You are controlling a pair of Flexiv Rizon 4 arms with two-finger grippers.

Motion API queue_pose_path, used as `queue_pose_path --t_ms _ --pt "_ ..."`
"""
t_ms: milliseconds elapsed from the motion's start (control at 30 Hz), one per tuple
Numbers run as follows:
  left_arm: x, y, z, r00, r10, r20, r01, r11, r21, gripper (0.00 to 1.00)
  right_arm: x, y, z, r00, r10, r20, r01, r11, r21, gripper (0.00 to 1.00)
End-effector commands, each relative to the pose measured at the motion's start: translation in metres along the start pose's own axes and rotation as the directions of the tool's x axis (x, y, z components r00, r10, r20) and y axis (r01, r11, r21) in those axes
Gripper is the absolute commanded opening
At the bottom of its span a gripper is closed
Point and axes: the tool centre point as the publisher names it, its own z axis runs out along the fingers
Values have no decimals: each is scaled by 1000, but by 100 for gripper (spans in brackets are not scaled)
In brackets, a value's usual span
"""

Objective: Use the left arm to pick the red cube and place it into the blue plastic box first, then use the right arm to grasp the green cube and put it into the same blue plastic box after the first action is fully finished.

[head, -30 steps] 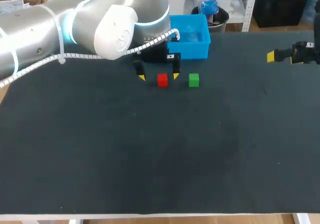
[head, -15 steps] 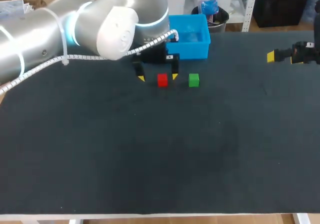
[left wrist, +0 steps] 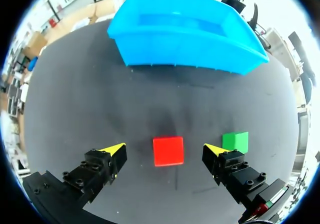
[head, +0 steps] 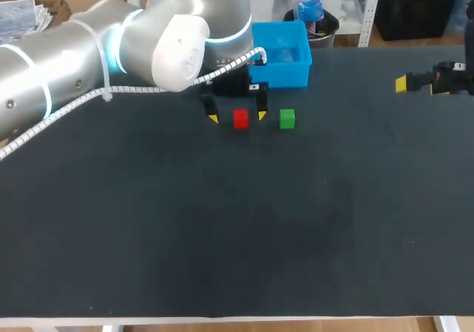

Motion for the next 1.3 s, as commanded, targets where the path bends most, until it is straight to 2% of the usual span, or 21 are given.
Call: queue_pose_path --t_ms 33,533,567,600,700,1100,1300 --pt "-11 -2 6 1000 6 -16 -6 1000 -5 100 0 0 1 1000 0 -1 0 1000 3 100" --pt "-15 -2 13 1000 7 -30 -7 1000 -14 98 0 0 1 1000 0 -1 0 1000 3 100" --pt "-15 -2 14 1000 6 -30 -6 1000 -14 65 0 0 1 1000 0 -1 0 1000 3 100" --pt "-15 -3 14 1000 4 -30 -4 1000 -14 44 0 0 1 1000 0 -1 0 1000 3 100" --pt "-14 -4 15 1000 -1 -30 0 1000 -16 0 0 0 1 1000 0 -1 0 1000 3 100" --pt "-11 -6 15 1000 -1 -27 0 1000 -23 0 0 0 1 1000 0 -1 0 1000 3 100" --pt "-10 -8 0 1000 3 -31 -4 1000 -28 0 0 0 1 1000 0 -1 0 1000 3 100"
